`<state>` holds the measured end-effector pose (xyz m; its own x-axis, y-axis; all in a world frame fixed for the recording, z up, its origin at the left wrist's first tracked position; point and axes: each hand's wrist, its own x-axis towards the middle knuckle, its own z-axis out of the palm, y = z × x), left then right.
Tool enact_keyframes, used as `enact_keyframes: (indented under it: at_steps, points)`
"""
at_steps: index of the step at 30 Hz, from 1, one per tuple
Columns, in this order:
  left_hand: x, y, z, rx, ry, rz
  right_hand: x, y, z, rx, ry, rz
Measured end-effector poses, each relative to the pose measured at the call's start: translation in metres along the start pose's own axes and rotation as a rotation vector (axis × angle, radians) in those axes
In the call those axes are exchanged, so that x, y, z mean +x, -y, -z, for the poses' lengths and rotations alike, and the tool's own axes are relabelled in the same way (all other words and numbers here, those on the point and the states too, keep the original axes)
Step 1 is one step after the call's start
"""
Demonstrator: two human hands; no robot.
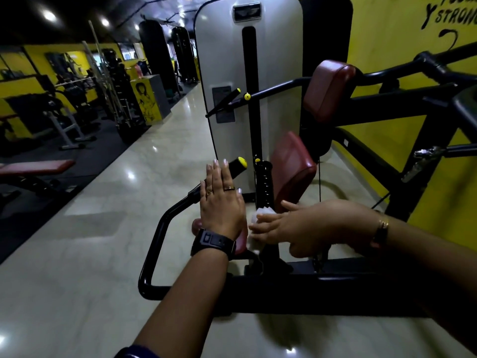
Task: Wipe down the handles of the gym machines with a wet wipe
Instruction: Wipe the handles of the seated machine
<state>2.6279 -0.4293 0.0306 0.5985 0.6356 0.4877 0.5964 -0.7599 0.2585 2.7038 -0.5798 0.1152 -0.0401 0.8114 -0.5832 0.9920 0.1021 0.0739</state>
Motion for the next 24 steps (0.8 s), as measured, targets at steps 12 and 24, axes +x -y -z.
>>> enact_keyframes:
  at_steps: [12, 24]
  points:
    - [0.001, 0.004, -0.006, -0.006, -0.04, -0.02, 0.011, -0.003, -0.005, 0.004, -0.182, -0.14]
    - [0.002, 0.006, -0.011, 0.019, -0.053, -0.028, 0.032, -0.023, -0.007, 0.026, -0.55, -0.309]
